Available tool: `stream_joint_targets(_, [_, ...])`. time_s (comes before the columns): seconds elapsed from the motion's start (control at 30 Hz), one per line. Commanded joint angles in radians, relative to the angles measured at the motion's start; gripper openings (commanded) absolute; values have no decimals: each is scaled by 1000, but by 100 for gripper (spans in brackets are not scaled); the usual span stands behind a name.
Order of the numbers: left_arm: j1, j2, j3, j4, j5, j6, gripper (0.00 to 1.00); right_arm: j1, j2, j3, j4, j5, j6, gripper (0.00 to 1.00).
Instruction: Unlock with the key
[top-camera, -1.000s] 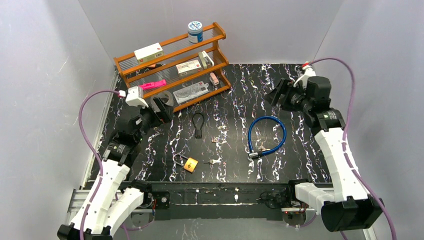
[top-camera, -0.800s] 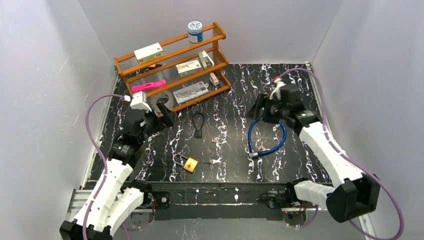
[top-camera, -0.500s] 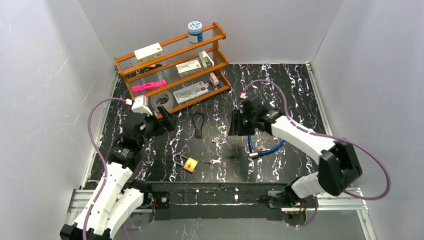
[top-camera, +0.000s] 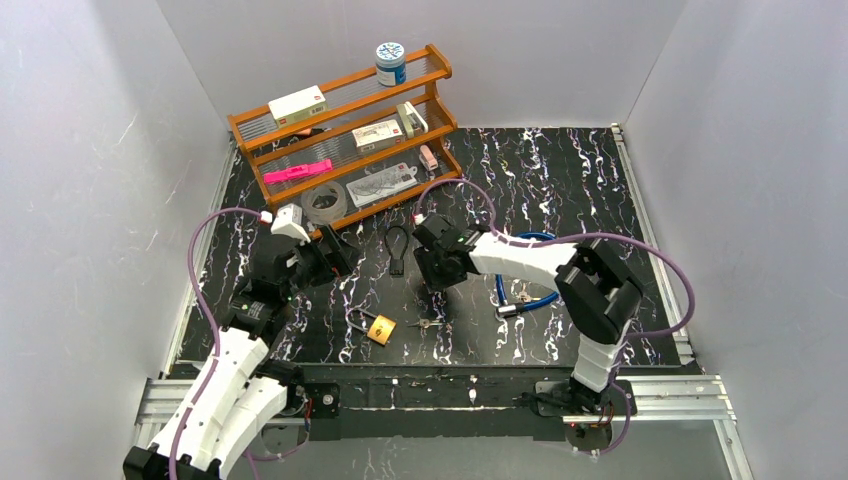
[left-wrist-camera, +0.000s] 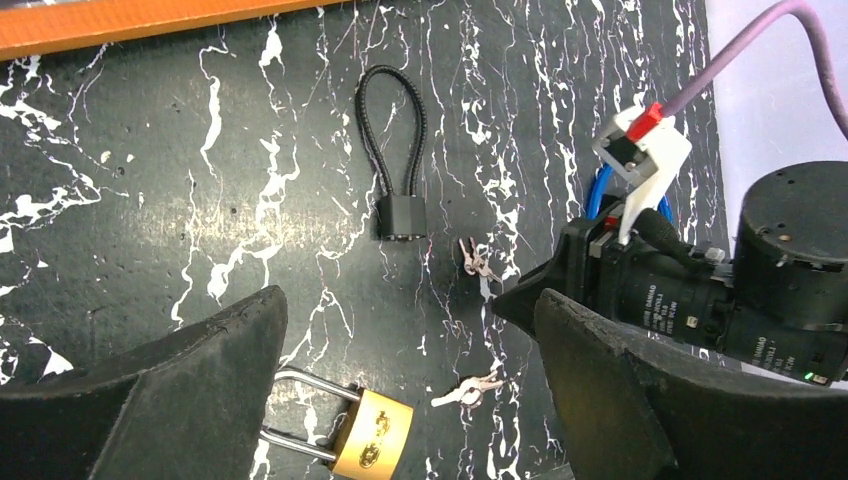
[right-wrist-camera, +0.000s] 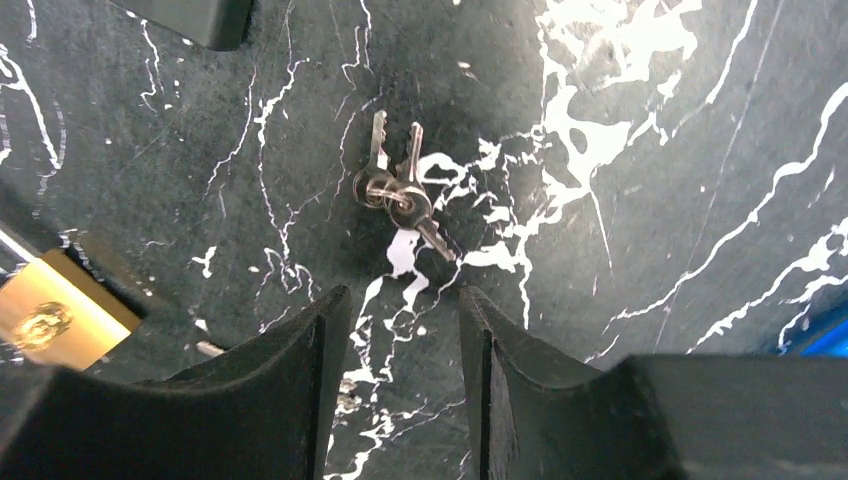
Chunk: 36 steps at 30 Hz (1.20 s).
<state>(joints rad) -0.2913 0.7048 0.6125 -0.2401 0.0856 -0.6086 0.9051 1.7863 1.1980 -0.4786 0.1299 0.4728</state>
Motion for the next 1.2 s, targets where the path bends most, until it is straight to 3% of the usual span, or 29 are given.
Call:
stream_joint_targets(0.0, [-5, -22, -30, -20, -5, -42, 91, 14, 56, 79, -42, 79, -129, 52])
stream_joint_targets(0.4, [-5, -16, -27, -31, -14, -46, 91, 12, 157, 163, -59, -53, -404, 50])
stream_joint_targets(0.83, [-4, -13, -27, -34, -1, -47, 91, -29, 195, 175, -34, -124, -414, 23])
stream_joint_targets(1.17, [-5, 3, -59, 20, 105, -106, 91, -30, 129, 109, 27, -187, -358, 10])
